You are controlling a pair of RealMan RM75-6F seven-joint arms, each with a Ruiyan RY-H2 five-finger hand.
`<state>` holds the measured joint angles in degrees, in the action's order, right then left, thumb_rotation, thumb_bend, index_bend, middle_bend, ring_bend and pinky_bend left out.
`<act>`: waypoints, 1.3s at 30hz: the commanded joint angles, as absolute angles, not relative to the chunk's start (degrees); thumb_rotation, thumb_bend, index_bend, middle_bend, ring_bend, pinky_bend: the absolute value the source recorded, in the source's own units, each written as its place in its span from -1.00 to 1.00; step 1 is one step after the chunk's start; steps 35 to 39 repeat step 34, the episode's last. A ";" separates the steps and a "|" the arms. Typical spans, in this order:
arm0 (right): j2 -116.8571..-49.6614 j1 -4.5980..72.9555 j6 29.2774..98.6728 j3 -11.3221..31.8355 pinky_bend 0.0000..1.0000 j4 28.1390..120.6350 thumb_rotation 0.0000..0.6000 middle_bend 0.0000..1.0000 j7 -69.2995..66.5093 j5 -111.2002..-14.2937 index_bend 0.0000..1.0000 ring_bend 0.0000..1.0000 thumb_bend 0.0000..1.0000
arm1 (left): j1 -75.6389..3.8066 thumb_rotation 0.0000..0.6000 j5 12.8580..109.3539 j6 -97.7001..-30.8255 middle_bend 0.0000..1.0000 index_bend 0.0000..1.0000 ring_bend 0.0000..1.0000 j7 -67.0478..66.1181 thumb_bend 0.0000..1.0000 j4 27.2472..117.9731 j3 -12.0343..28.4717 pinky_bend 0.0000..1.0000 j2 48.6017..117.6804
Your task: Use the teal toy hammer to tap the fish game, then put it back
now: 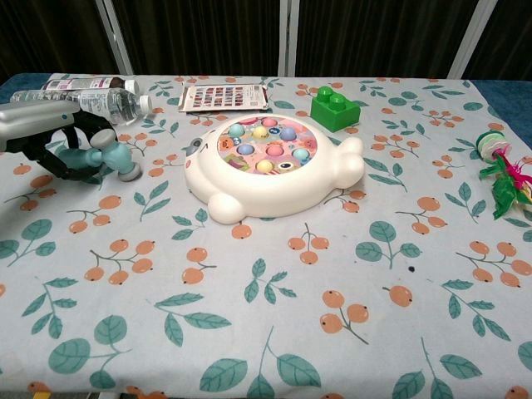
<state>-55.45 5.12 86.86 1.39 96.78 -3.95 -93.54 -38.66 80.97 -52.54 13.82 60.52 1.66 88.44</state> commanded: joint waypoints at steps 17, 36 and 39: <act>-53.89 5.28 86.65 1.52 -1.00 96.15 1.00 -0.71 -7.31 -93.31 -1.00 -1.00 -0.65 | -28.53 1.00 76.82 -69.06 -0.62 -0.67 -0.81 9.82 -0.49 74.73 6.32 -0.64 75.06; -56.54 6.53 86.26 1.01 -1.00 91.97 1.00 -0.69 -12.04 -95.42 -1.00 -1.00 -0.65 | -7.55 1.00 79.77 -90.58 -0.60 -0.59 -0.81 2.71 -0.51 87.78 -1.42 -0.73 67.32; -56.54 6.53 86.26 1.01 -1.00 91.97 1.00 -0.69 -12.04 -95.42 -1.00 -1.00 -0.65 | -7.55 1.00 79.77 -90.58 -0.60 -0.59 -0.81 2.71 -0.51 87.78 -1.42 -0.73 67.32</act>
